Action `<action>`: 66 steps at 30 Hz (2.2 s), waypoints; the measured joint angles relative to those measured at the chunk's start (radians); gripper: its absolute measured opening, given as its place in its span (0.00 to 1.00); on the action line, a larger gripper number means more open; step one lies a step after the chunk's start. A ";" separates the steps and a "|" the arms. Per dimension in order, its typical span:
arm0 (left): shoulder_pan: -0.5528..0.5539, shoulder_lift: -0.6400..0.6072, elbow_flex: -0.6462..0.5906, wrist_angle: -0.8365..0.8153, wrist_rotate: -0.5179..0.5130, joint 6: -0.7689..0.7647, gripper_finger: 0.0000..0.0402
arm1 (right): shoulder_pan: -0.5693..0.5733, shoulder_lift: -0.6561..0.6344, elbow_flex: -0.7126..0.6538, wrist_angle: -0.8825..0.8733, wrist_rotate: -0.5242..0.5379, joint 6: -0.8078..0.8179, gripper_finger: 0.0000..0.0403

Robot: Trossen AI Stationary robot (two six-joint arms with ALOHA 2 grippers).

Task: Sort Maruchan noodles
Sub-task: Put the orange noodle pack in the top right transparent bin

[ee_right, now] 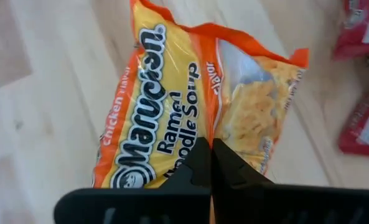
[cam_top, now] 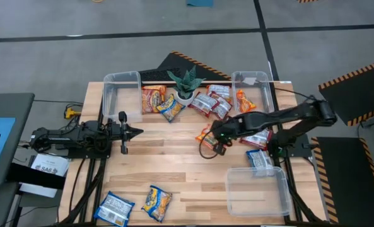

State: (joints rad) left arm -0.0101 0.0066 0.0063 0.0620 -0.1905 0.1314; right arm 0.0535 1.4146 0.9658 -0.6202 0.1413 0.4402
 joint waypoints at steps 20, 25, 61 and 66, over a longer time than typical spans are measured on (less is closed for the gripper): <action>0.000 0.000 0.000 0.000 0.000 0.000 0.00 | -0.289 -0.413 0.004 -0.339 0.666 0.114 0.02; 0.000 0.000 0.000 0.000 0.000 0.000 0.00 | -0.475 -0.411 0.004 -0.374 0.672 0.100 0.02; 0.000 0.000 0.000 0.000 0.000 0.000 0.00 | -0.091 -0.442 -0.140 0.019 0.494 -0.013 0.58; 0.000 0.000 0.000 0.000 0.000 0.000 0.00 | 0.087 -0.429 -0.267 0.286 0.478 -0.035 0.58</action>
State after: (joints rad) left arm -0.0105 0.0067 0.0067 0.0620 -0.1905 0.1310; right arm 0.1403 0.9861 0.6987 -0.3345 0.6195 0.4052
